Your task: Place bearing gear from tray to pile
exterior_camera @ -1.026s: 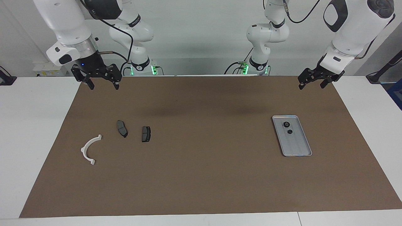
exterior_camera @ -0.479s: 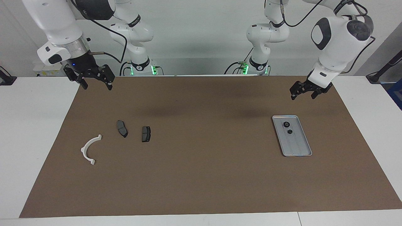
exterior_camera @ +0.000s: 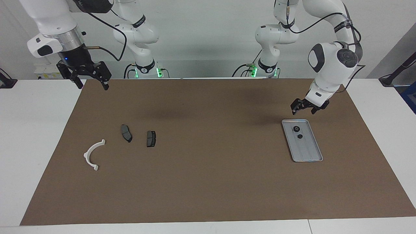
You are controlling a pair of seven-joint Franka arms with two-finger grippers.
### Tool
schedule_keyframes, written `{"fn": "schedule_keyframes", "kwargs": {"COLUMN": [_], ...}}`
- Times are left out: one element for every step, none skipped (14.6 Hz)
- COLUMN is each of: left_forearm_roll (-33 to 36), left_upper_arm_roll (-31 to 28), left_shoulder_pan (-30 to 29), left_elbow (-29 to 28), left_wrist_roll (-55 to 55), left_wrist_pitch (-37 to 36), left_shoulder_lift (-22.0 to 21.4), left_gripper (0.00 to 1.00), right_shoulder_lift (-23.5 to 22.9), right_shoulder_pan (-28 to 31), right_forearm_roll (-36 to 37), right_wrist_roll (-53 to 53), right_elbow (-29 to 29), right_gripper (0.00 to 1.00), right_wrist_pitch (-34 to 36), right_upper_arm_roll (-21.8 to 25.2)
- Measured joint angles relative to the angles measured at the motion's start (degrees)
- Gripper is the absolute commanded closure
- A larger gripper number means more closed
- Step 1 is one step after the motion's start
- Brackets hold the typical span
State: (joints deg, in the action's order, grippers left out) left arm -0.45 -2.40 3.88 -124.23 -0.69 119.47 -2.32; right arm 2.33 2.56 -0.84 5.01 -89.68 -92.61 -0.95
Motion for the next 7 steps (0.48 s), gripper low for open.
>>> {"fn": "schedule_keyframes", "kwargs": {"left_forearm_roll": [0.00, 0.01, 0.01, 0.01, 0.01, 0.01, 0.01], "left_upper_arm_roll": [-0.05, -0.13, -0.16, -0.22, -0.24, -0.25, -0.25], "left_shoulder_pan": [-0.42, -1.01, -1.71, -2.43, -2.98, -3.27, -3.36], "left_elbow": [-1.29, -2.26, -2.91, -3.43, -3.94, -4.39, -4.67], "left_wrist_roll": [-0.36, -1.31, -2.42, -3.30, -3.88, -4.15, -4.26], "left_wrist_pitch": [1.62, 3.02, 4.20, 5.26, 6.19, 7.30, 8.23], "left_shoulder_lift": [0.00, 0.00, -0.01, 0.03, 0.22, 0.68, 1.39], "left_gripper": [0.01, 0.01, 0.01, 0.01, 0.01, 0.01, 0.02], "right_shoulder_lift": [0.38, 0.70, 0.92, 1.06, 1.14, 1.17, 1.17], "right_shoulder_pan": [-0.07, -0.11, -0.11, -0.04, 0.03, 0.04, 0.03], "right_forearm_roll": [0.00, 0.00, 0.00, 0.00, 0.00, 0.00, 0.00], "right_wrist_roll": [0.00, 0.00, 0.00, 0.00, 0.00, 0.00, 0.00], "right_elbow": [0.02, 0.03, 0.03, 0.03, 0.04, 0.05, 0.05], "right_gripper": [0.00, 0.00, 0.00, 0.00, 0.00, 0.00, 0.00], "right_wrist_pitch": [-0.07, -0.13, -0.14, -0.14, -0.14, -0.15, -0.16], "right_upper_arm_roll": [-0.32, -0.60, -0.70, -0.66, -0.57, -0.48, -0.49]}}
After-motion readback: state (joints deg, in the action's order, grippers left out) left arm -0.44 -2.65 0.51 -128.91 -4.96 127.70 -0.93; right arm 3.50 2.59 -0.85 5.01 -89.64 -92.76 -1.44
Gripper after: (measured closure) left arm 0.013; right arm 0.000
